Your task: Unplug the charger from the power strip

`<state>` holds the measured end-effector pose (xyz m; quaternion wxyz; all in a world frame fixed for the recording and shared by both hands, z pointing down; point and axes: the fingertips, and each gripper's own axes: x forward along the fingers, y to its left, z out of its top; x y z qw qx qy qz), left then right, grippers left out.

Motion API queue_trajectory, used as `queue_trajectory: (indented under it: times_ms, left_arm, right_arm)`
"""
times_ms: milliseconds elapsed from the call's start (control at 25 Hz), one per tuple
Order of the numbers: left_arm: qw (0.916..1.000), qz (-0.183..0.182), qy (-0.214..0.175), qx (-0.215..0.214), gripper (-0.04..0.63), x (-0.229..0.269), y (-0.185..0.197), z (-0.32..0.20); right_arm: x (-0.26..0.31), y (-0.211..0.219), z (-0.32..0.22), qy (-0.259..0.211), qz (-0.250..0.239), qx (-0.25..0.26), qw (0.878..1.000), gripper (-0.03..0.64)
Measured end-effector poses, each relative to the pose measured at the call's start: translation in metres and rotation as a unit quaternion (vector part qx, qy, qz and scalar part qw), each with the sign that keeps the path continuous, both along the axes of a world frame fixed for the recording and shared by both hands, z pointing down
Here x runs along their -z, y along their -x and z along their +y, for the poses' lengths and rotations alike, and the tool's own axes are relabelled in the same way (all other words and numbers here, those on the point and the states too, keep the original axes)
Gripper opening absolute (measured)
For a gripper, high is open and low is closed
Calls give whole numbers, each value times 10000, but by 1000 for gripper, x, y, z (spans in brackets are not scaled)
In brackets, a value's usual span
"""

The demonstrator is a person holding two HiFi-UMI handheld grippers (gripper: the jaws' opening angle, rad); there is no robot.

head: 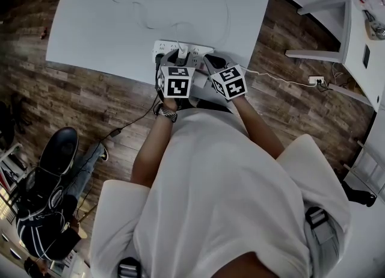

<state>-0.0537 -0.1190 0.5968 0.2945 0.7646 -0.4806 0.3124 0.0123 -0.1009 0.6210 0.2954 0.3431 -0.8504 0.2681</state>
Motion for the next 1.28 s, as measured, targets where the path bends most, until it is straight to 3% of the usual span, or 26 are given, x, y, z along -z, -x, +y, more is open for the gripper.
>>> queue_trajectory:
  times_ms: [240,560,1280]
  left_arm:
    - [9999,13,-110,11,149,8,0,-4]
    - [10000,-42,74,49,147,-2,0,2]
    - [9997,-169,-147,133,147,-1,0,10]
  right_arm:
    - [0,0,1,14,-68,-39,10000,2]
    - [-1,-1,1,-48,-39,-141,9999,2]
    - [0,-3,0,-25,10,-272,9996,2]
